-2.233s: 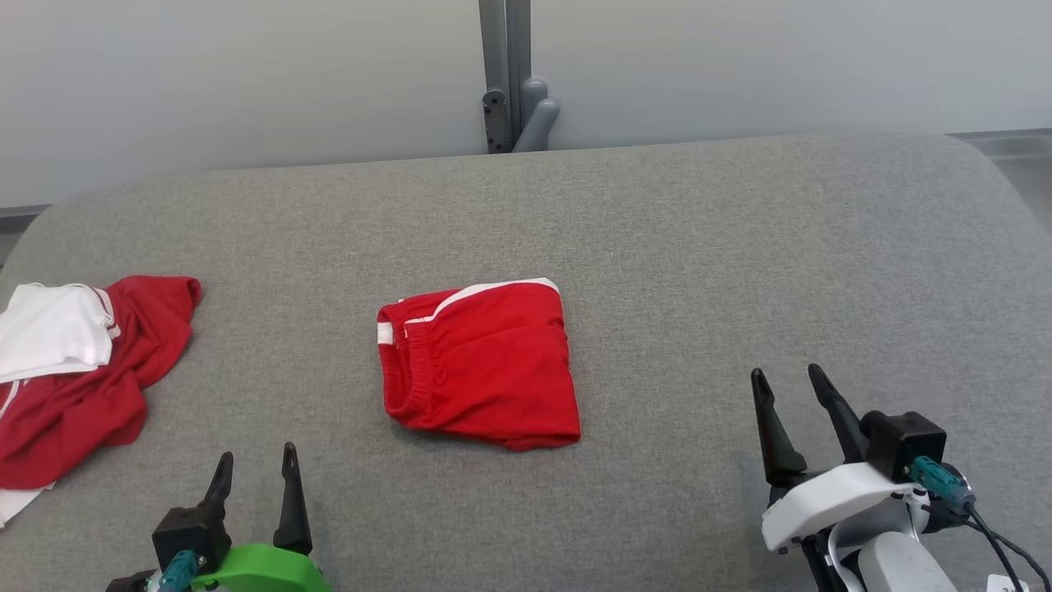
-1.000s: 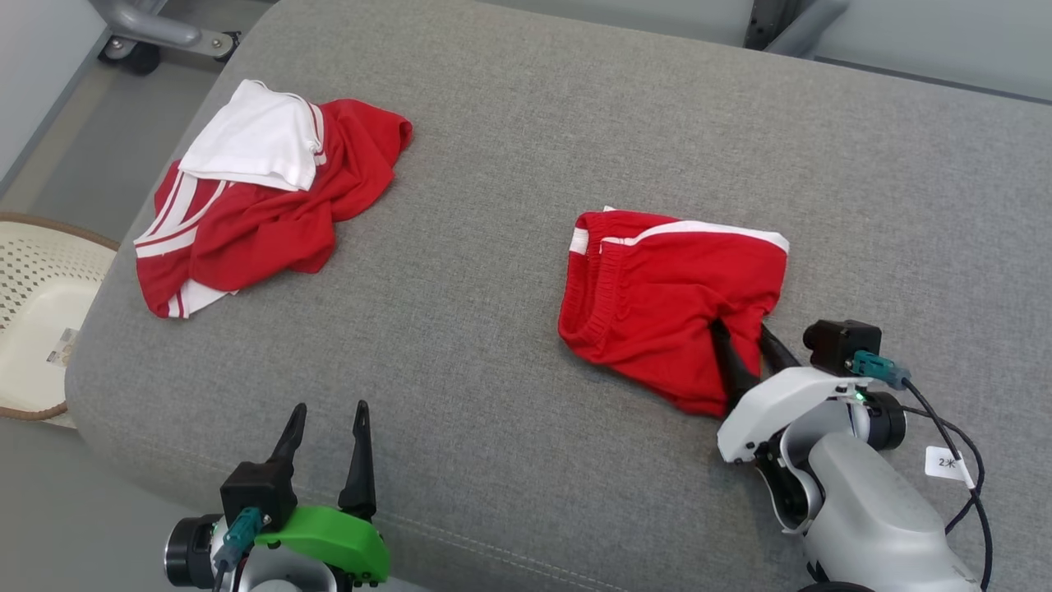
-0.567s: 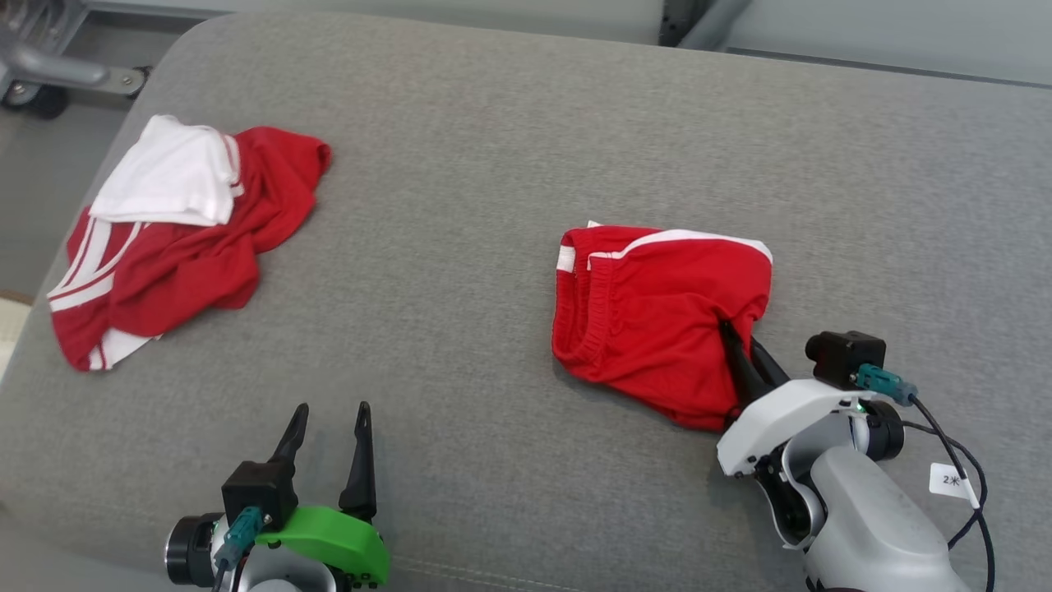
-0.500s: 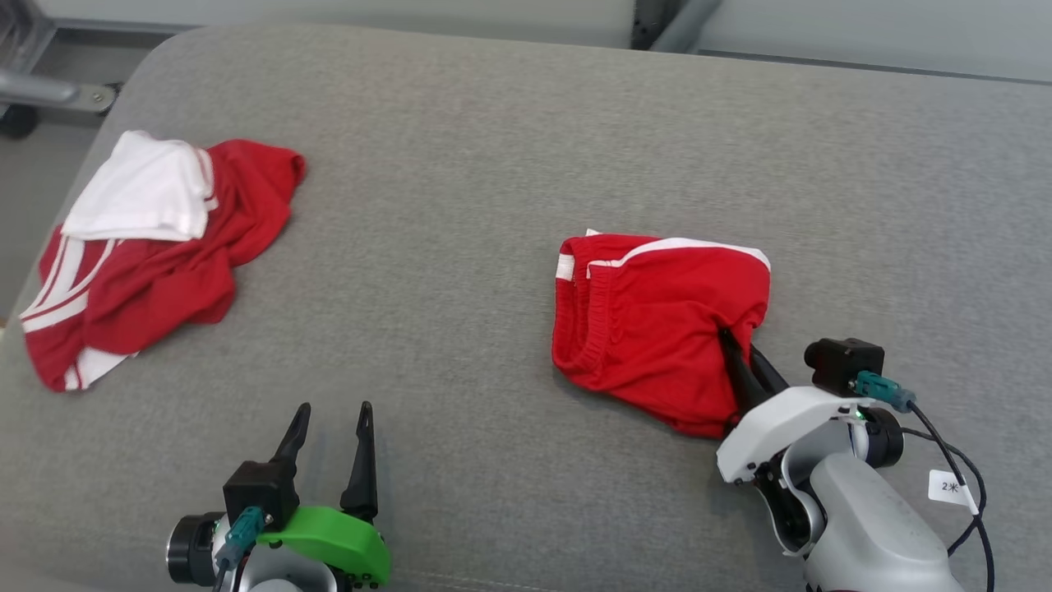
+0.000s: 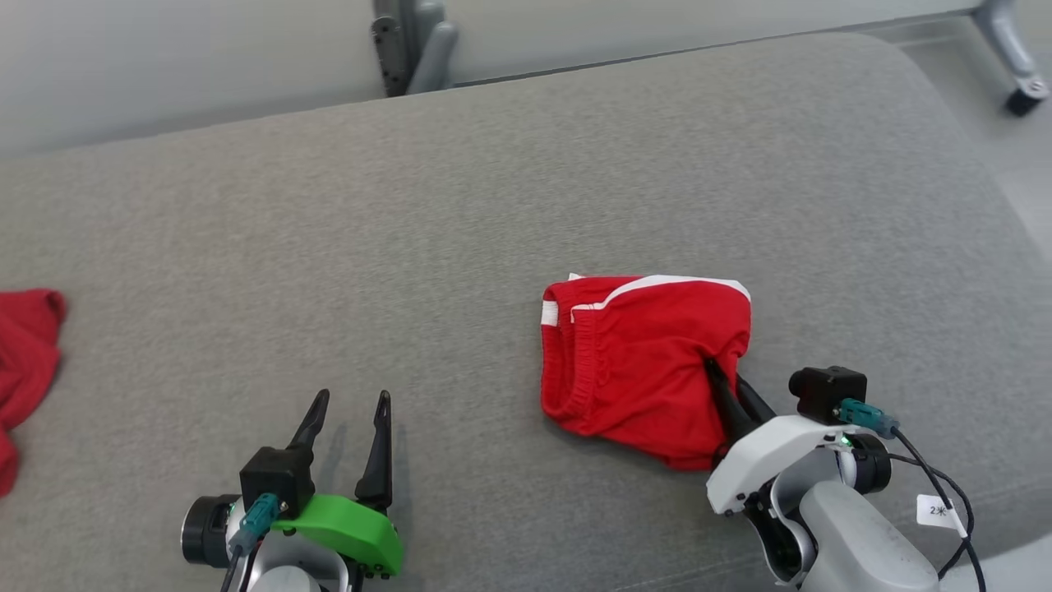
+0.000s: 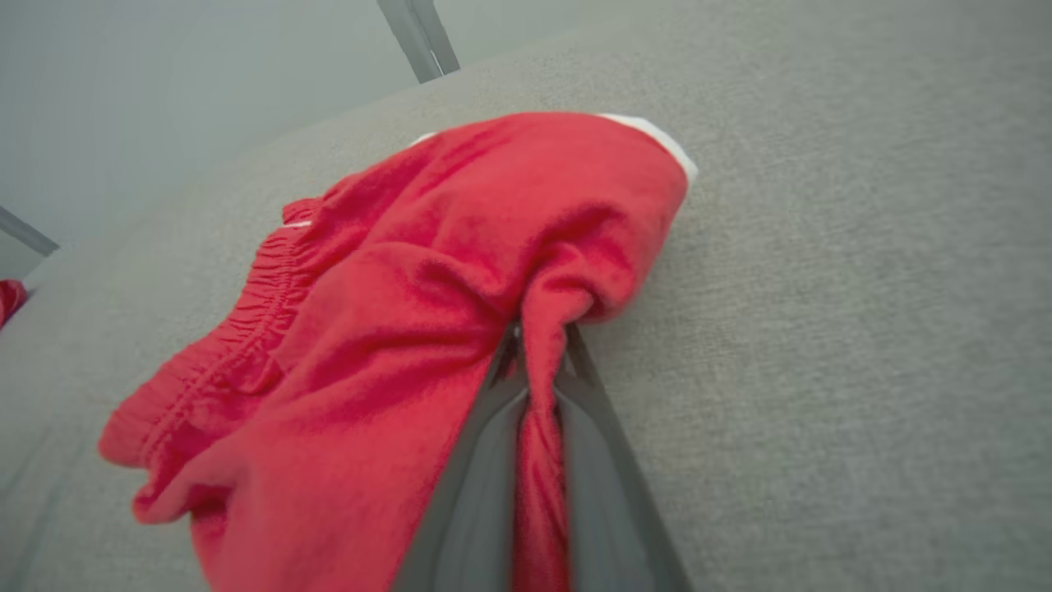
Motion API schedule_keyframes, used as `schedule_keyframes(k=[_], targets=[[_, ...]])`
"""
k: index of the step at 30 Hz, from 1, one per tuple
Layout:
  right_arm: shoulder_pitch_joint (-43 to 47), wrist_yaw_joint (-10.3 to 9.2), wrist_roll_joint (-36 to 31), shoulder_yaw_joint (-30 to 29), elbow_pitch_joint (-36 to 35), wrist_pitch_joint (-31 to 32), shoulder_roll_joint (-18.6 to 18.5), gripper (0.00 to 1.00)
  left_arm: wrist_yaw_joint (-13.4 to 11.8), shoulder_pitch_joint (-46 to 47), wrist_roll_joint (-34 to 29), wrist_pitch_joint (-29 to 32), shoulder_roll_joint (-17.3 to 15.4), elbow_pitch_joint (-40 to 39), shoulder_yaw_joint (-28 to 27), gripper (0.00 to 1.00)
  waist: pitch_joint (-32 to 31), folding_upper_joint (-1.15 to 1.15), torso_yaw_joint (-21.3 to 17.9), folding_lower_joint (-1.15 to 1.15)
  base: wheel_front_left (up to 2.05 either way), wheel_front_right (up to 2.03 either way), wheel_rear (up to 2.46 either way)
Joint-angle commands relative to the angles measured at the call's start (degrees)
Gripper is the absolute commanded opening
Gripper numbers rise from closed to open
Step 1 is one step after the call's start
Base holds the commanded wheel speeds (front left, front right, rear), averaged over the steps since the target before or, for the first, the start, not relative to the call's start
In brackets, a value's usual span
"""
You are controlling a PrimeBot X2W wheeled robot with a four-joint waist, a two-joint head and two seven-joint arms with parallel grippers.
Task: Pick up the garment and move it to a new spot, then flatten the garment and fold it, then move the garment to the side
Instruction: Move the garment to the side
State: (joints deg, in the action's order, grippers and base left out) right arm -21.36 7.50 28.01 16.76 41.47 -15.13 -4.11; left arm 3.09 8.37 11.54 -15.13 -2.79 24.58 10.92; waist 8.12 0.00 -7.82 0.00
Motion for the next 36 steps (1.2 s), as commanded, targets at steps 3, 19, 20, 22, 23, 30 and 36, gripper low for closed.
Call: schedule_keyframes(k=[3,19,20,22,23,30,36], targets=[[0.5,-0.02,0.6,1.1,-0.8,0.0,0.2,0.0,0.6,1.2,-0.4,0.0,-0.2,-0.1,0.3,1.0,-0.9,0.0,-11.1,0.0,0.0,0.0,0.0],[-5.7,-0.02,-0.7,2.3,-2.2,0.0,-1.1,0.0,2.4,4.7,-4.2,0.0,-0.3,-3.2,2.1,1.0,7.1,0.0,-12.3,0.0,0.0,0.0,0.0],[-7.3,-0.02,-0.9,2.2,-2.0,0.0,-1.7,0.0,2.6,5.3,-4.8,0.0,-0.3,-3.2,2.4,1.0,8.3,0.0,-11.8,0.0,0.0,0.0,0.0],[-10.5,-0.02,-1.6,2.5,-1.1,0.0,-3.0,0.0,2.8,6.7,-6.1,0.0,-0.3,-2.8,2.7,1.0,10.8,0.0,-10.6,0.0,0.0,0.0,0.0],[-12.1,-0.02,-1.7,2.7,-0.4,0.0,-3.5,0.0,2.9,7.4,-6.7,0.0,-0.4,-2.9,2.8,1.0,11.9,0.0,-10.0,0.0,0.0,0.0,0.0],[-22.2,-0.03,-2.9,3.7,5.4,0.0,-8.7,0.0,3.0,11.0,-8.8,0.0,-1.1,-5.1,2.6,1.0,18.2,0.0,-5.0,0.0,0.0,0.0,0.0],[-29.4,-0.04,-4.7,0.9,11.7,0.0,-15.7,0.0,2.5,12.4,-9.9,0.0,-1.3,-8.7,2.3,1.0,21.4,0.0,-0.3,0.0,0.0,0.0,0.0]])
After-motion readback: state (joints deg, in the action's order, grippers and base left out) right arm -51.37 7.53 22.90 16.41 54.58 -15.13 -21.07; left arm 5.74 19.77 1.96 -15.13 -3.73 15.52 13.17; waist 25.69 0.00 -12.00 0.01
